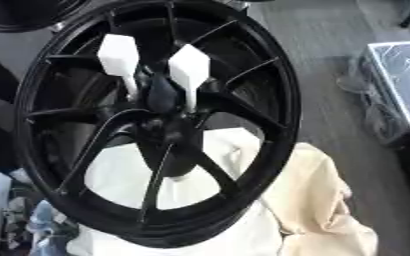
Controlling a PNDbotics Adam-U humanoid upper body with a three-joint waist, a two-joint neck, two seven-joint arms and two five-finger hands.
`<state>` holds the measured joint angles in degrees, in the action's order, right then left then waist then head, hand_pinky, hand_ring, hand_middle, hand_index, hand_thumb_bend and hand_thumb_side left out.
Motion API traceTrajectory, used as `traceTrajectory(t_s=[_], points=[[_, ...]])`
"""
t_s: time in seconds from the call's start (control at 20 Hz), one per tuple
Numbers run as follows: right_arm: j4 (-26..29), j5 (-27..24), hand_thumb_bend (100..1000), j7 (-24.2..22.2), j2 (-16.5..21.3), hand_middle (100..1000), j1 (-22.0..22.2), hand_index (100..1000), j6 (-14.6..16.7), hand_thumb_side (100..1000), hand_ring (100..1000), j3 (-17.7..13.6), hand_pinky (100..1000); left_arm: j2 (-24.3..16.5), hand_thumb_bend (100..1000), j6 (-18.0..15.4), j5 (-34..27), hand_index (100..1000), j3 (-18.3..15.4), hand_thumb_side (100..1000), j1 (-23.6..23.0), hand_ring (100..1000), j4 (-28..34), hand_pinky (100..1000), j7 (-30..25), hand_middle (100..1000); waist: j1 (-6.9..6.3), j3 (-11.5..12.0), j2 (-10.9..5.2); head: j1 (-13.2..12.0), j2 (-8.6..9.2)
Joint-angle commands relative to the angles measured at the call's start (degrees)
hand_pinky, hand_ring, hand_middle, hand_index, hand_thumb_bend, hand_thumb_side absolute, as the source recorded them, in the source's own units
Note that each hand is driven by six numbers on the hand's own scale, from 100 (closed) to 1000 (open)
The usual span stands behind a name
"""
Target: Pull the pin out of the wheel hub.
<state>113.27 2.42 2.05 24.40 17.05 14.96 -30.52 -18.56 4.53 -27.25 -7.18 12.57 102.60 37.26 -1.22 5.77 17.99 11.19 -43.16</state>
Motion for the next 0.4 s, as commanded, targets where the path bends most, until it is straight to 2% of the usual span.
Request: traceTrajectory(t_s=[0.05, 0.1, 0.15, 0.2, 0.3, 0.35, 0.4], points=[[1.3, -6.1, 100, 1.0, 1.8, 706, -1.2, 876, 0.7, 477, 752, 1.6, 1000, -0.9, 204, 0.0, 0.7, 753, 0.3, 902, 0.9, 709, 1.4, 649, -0.9, 757, -0.03, 0.1, -1.05, -0.1, 0.84], [1.3, -8.3, 100, 0.5, 2.0, 703, -2.0, 879, 0.8, 558, 752, 2.4, 1000, -0.9, 200, 0.0, 1.0, 753, 0.5, 896, 1.1, 709, 1.6, 650, -1.3, 757, -0.11, 0.1, -1.09, -0.2, 1.0], [1.3, -10.4, 100, -0.2, 2.1, 705, -3.0, 882, 0.7, 570, 754, 3.2, 1000, -0.9, 197, 0.0, 1.4, 753, 0.8, 890, 1.4, 709, 1.8, 650, -1.8, 757, -0.2, 0.2, -1.13, -0.2, 1.2], [1.3, -12.3, 100, -1.2, 2.1, 710, -3.9, 886, 0.3, 548, 757, 3.8, 1000, -0.8, 191, 0.0, 1.9, 753, 1.1, 881, 1.7, 708, 2.0, 650, -2.4, 757, -0.29, 0.3, -1.16, -0.3, 1.38], [1.3, -15.7, 100, -3.5, 2.1, 713, -5.7, 892, -0.9, 563, 760, 4.6, 1000, -1.0, 181, -0.1, 3.7, 753, 1.8, 869, 2.3, 708, 2.5, 650, -4.3, 757, -0.47, 0.3, -1.21, -0.6, 1.64], [1.3, -17.2, 100, -4.3, 2.0, 696, -6.5, 885, -1.4, 516, 727, 4.8, 1000, -1.1, 163, -0.2, 4.8, 753, 2.1, 850, 2.6, 707, 2.9, 649, -5.6, 755, -0.56, 0.3, -1.23, -0.8, 1.76], [1.3, -18.4, 100, -4.8, 1.9, 690, -7.2, 880, -2.0, 514, 719, 4.8, 1000, -1.2, 156, -0.3, 6.0, 753, 2.4, 844, 2.8, 706, 3.2, 648, -6.9, 756, -0.62, 0.3, -1.22, -1.0, 1.84]])
